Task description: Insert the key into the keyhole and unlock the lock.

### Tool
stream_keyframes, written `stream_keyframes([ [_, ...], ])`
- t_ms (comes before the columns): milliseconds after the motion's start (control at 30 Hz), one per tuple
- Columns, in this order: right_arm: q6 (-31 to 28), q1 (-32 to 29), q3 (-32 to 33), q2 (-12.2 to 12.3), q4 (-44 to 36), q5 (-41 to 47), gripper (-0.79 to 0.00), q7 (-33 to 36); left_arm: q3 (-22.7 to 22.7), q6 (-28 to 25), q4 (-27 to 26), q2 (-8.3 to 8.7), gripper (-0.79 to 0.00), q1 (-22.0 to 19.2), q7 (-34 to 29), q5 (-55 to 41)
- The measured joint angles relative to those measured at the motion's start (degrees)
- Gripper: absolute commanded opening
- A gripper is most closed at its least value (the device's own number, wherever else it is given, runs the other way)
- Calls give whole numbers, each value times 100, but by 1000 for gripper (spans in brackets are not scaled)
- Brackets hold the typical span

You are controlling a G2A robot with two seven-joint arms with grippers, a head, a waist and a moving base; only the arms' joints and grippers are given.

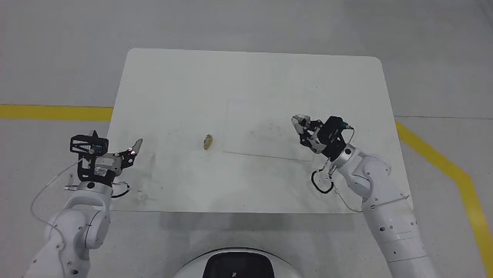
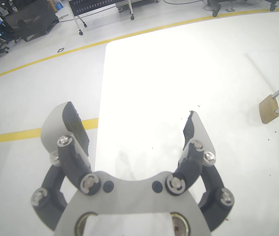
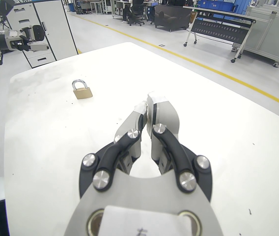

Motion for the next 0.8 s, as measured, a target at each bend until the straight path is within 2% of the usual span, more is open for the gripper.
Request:
stream_keyframes([
  [100, -26, -20, -18, -7, -10, 58, -785, -55, 0, 0, 0, 0, 0, 0, 0, 0],
  [200, -110, 36, -151, -49, -3, 407, -785, -406, 0, 0, 0, 0, 0, 0, 0, 0],
  [433, -623, 647, -852, -212, 359, 1086, -785, -766, 0, 0, 0, 0, 0, 0, 0, 0],
  [733, -605, 642, -851, -212, 354, 1094, -785, -763, 0, -3, -17, -2, 0, -8, 25, -5],
  [800, -553, 647, -906, -227, 276, 1157, -785, -699, 53, -186, -111, -7, 0, 8, 43, -141],
])
